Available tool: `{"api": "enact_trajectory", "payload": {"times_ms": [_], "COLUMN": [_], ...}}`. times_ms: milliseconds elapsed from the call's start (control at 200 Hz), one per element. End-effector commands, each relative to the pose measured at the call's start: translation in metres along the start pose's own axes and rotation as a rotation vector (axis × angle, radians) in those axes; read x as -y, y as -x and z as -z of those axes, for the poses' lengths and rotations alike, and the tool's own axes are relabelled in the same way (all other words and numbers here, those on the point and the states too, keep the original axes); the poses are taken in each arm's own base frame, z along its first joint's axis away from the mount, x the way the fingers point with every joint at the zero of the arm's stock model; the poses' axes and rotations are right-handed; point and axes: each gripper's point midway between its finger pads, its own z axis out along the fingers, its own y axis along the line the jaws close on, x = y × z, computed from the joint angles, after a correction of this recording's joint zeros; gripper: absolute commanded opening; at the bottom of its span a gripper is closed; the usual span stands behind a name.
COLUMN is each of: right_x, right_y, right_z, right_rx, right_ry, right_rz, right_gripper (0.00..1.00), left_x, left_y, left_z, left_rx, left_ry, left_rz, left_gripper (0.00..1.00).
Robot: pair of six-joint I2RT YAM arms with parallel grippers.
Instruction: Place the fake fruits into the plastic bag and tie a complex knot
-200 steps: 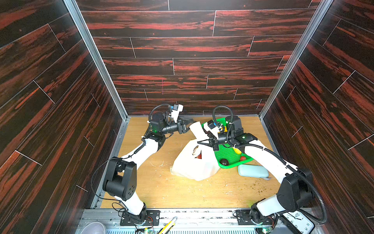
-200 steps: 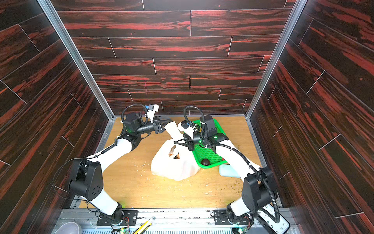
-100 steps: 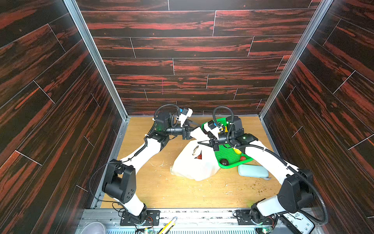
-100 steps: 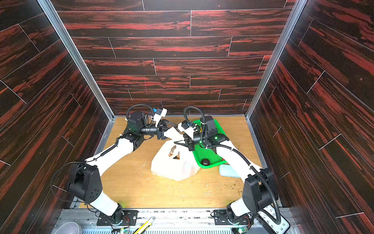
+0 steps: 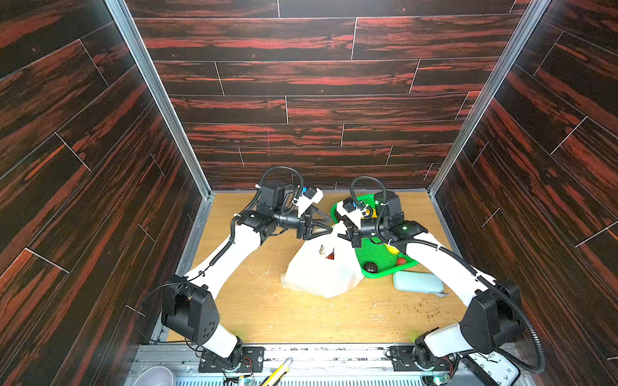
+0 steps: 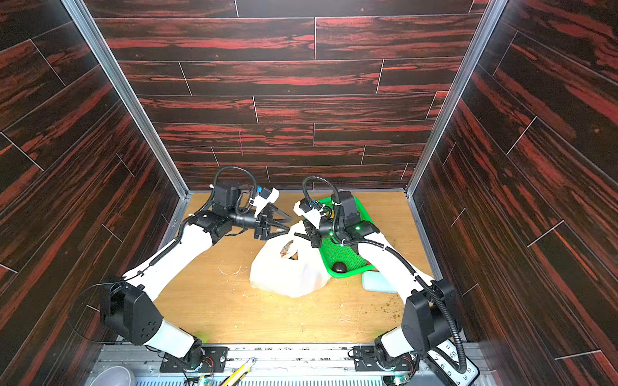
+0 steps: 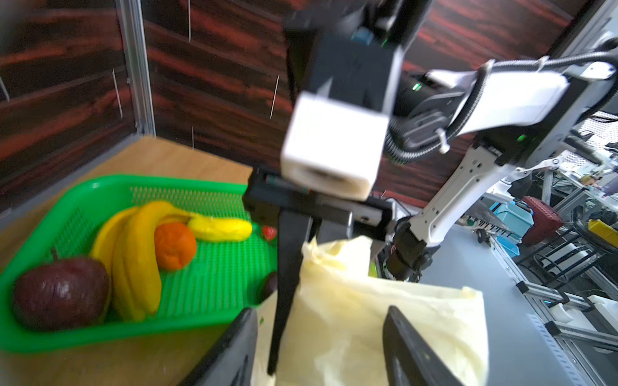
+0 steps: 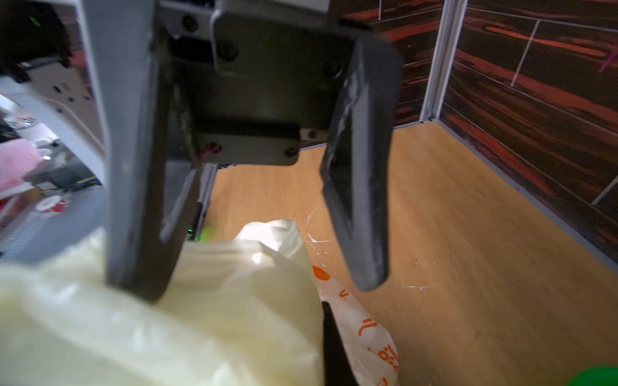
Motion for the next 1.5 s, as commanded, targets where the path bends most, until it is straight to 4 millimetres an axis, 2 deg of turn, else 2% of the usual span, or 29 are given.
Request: {"api": "enact_trajectory", "payload": {"times_ms": [0,326,636,731,927,1007,1318,1493], "right_x": [-0.005,-0.005,-0.008,-0.006,-0.002,0.000,0.005,0.004], "right_y": [0.017,0.025,0.024,0.020,0.017,0.014,-0.002,-0.009], "right_z": [0.007,0.009,0.004,0.000,0.002,0.003,0.010,0.023], "right_rx": [0.006,0.025,0.016,-0.007,-0.030,-0.054,-0.135,-0.168], "right_ry": [-0.046,-0.086,-0.090,-0.112,-0.141,-0.154,-0.190,-0.206], "right_rz": [0.096,0.181,0.225,0.242,0.247,0.236,0.182,0.141], "right_gripper": [0.00,0.00,0.00,0.00,0.00,0.00,0.27,0.43], "left_x": [0.004,-0.009,-0.014,-0.012,-0.010,-0.009,-0.010,-0.010], "left_y": [-0.004,-0.019,-0.025,-0.024,-0.023,-0.024,-0.024,-0.024], "left_z": [0.001,-0.003,-0.008,-0.008,-0.007,-0.006,-0.004,-0.003], "left_rx": [-0.045,-0.090,-0.097,-0.090,-0.089,-0.092,-0.092,-0.095], "left_ry": [0.027,0.073,0.059,0.042,0.050,0.059,0.073,0.088], "left_rz": [-0.025,0.011,0.037,0.039,0.024,0.017,-0.008,-0.034], "left_gripper": [0.63,0.62,0.54,0.44,0.11,0.01,0.00,0.00]}}
